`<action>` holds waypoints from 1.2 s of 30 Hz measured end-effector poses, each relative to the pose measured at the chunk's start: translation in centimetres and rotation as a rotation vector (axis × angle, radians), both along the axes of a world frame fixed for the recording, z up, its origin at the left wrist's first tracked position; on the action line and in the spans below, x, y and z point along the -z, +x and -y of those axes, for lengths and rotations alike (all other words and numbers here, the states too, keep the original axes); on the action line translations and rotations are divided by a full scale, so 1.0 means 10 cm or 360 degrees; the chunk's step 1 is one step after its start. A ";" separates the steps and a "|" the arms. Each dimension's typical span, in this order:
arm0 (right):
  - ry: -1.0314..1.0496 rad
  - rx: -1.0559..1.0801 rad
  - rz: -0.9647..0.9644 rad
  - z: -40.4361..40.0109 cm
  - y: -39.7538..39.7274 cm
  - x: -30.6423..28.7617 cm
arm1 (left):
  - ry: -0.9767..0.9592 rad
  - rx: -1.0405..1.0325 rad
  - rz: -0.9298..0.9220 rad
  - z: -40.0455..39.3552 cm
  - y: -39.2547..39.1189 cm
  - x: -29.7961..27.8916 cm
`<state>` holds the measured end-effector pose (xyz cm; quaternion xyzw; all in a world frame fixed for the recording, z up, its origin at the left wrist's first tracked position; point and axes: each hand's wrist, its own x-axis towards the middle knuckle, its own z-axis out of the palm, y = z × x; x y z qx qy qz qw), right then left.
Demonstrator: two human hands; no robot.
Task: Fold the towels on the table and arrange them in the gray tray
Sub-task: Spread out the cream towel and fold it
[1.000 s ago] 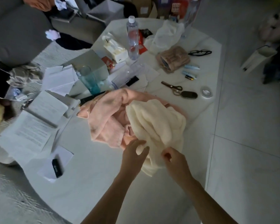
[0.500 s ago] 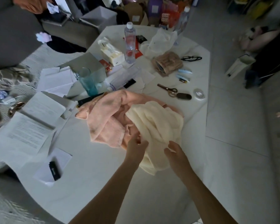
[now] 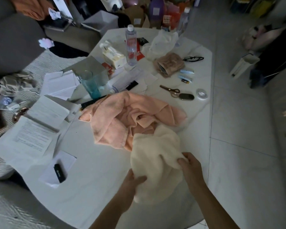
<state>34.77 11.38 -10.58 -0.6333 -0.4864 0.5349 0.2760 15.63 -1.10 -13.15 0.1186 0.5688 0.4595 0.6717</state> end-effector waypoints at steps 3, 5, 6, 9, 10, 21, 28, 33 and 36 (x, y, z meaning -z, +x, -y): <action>0.0267 -0.0128 -0.0173 0.06 0.20 -0.18 | 0.0028 -0.0312 0.0221 -0.16 -0.04 -0.06; 0.0370 -0.0043 -0.0250 0.04 0.43 -0.27 | -0.0093 -0.0393 0.0134 -0.17 -0.09 -0.09; 0.0372 0.0037 -0.0293 0.01 0.57 -0.29 | -0.0090 -0.0381 0.0062 -0.14 -0.12 -0.09; 0.0195 0.0258 -0.0130 -0.12 0.96 -0.19 | 0.0041 -0.0148 -0.0082 0.04 -0.11 -0.14; 0.0071 0.0279 0.0006 -0.17 1.05 -0.11 | 0.0012 -0.0001 -0.0141 0.13 -0.06 -0.12; 0.0045 -0.0968 0.0804 -0.40 0.48 0.50 | -0.0514 -0.0306 -0.0622 0.57 0.85 0.30; 0.0117 -0.1057 0.0512 -0.27 0.30 0.38 | -0.0585 -0.0281 -0.1268 0.05 0.69 0.40; 0.0183 -0.0508 0.0353 -0.47 0.98 0.34 | -0.0683 -0.0383 -0.1255 0.21 0.78 0.49; 0.0049 -0.0310 0.0376 -0.62 1.23 0.42 | -0.0801 -0.0162 -0.1350 0.34 0.84 0.49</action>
